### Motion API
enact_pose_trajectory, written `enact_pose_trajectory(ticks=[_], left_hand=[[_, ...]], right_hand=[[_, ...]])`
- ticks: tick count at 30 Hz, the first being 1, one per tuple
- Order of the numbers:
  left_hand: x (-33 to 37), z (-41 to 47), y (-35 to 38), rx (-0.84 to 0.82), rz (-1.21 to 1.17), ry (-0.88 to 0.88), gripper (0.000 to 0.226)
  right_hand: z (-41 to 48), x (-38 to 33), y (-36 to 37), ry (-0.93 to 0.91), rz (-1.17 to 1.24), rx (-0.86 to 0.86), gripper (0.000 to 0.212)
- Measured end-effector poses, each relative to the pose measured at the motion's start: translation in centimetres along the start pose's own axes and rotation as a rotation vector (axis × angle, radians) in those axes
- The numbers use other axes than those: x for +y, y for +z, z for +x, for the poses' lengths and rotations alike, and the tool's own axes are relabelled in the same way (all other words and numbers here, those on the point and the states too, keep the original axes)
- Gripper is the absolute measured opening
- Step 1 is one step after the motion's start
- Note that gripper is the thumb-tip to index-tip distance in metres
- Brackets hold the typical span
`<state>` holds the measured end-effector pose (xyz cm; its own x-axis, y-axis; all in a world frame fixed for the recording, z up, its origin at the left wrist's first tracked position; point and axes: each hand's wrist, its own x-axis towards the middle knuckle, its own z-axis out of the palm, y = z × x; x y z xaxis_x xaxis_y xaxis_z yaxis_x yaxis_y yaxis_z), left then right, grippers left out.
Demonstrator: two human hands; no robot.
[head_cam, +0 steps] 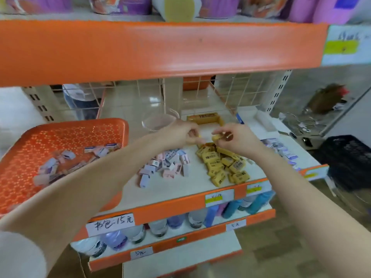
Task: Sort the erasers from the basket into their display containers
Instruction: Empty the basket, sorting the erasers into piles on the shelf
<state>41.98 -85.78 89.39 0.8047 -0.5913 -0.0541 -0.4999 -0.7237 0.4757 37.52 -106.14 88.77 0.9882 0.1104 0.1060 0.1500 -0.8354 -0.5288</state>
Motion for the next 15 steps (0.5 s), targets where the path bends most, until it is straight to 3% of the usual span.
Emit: enact_pose_trajectory(ticks=[4, 8, 15], left_hand=[[1.6, 2.1, 1.9, -0.028, 0.114, 0.007, 0.044], [2.9, 3.2, 5.4, 0.007, 0.184, -0.018, 0.047], [1.6, 1.7, 8.4, 0.179, -0.061, 0.023, 0.059]], right_hand=[[-1.9, 2.5, 1.1, 0.082, -0.08, -0.014, 0.027], [-3.5, 3.9, 2.2, 0.08, -0.012, 0.018, 0.027], [-4.2, 5.4, 2.4, 0.115, 0.05, 0.093, 0.024]])
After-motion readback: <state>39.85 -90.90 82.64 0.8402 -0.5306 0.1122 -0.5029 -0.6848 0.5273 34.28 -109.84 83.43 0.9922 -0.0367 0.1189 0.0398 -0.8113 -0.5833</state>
